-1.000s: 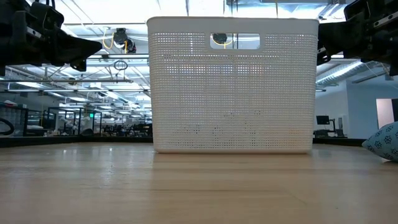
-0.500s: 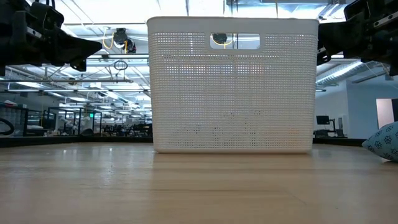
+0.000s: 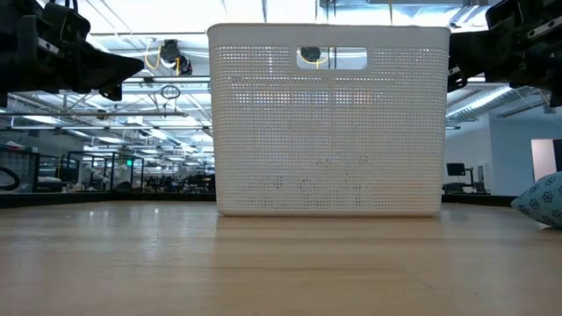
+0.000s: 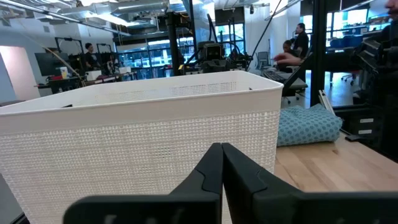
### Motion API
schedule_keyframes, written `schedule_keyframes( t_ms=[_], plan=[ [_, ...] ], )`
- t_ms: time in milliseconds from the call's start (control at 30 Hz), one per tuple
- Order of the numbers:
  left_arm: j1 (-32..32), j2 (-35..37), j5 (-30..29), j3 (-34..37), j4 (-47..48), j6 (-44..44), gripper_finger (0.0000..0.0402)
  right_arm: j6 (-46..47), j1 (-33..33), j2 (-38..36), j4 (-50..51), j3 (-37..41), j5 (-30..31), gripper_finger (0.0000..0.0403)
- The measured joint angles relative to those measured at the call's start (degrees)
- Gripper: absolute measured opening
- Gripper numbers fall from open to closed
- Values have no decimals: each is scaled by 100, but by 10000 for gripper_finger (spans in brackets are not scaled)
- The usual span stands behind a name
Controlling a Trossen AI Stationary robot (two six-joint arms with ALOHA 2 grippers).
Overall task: Pick & place medical supplies in basket/bin
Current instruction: Return to Home Position
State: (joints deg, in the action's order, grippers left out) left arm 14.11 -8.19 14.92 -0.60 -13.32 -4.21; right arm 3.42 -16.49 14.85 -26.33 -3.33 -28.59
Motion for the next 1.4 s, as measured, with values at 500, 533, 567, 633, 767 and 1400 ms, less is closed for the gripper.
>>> schedule_keyframes(
  t_ms=[500,533,567,633,767,1400],
  plan=[
    [0,0,0,0,0,0,27,0,0,0,2,0,-1,0],
    [0,0,0,-1,0,0,27,0,-2,0,0,0,1,0],
    [0,0,0,-2,0,1,28,0,-2,0,0,0,0,0],
    [0,0,0,0,0,0,28,0,-1,-1,2,0,-1,0],
    [0,0,0,-2,0,2,28,0,-1,0,2,1,0,2],
    [0,0,0,-2,0,0,28,0,0,0,2,0,1,4]
  ],
)
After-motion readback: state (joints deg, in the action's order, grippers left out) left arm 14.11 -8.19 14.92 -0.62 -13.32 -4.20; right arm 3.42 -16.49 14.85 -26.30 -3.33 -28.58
